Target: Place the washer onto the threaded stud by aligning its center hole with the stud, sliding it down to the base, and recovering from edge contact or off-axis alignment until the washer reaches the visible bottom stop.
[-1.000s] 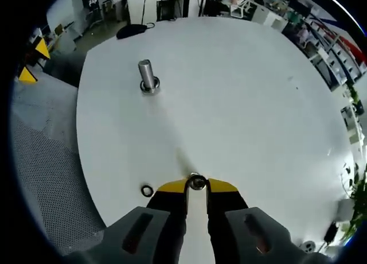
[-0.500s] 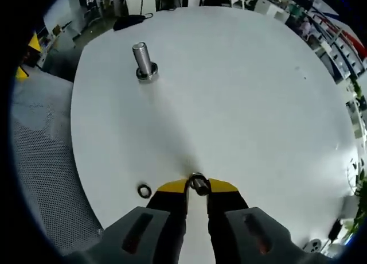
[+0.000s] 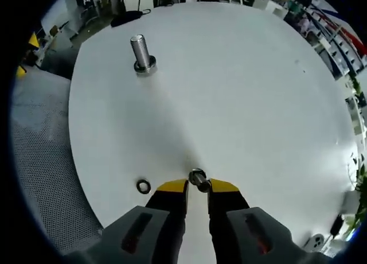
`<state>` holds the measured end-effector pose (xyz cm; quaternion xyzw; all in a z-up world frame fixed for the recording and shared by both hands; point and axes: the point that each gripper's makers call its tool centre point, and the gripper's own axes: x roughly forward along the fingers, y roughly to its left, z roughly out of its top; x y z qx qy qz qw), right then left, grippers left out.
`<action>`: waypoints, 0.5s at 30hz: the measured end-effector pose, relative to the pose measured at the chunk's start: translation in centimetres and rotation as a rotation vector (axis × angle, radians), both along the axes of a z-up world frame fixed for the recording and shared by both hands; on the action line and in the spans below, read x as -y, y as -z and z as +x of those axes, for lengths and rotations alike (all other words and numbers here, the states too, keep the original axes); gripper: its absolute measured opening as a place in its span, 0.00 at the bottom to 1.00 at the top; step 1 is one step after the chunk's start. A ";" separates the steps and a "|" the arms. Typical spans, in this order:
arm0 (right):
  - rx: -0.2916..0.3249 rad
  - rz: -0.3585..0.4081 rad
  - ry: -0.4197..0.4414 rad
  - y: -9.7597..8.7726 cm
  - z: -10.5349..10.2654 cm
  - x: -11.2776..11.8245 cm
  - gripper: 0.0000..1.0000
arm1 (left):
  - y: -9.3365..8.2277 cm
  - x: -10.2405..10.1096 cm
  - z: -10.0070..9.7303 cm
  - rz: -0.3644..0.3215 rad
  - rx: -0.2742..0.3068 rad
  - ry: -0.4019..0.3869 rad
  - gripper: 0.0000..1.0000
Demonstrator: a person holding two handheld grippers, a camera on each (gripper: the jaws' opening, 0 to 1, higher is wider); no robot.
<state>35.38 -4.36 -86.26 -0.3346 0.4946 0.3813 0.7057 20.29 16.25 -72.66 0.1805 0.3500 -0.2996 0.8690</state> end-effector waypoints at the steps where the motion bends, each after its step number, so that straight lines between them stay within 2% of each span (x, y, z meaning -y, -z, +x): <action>1: 0.000 -0.003 0.002 0.0 -0.1 0.2 0.16 | 0.0 0.0 0.0 0.000 0.000 0.000 0.19; 10: -0.013 -0.007 0.026 -0.3 -2.0 1.2 0.16 | -0.1 0.1 -0.1 0.004 0.005 0.009 0.19; 15: -0.031 -0.017 -0.007 0.4 -4.0 0.6 0.16 | -0.2 0.1 0.0 0.004 0.013 0.007 0.19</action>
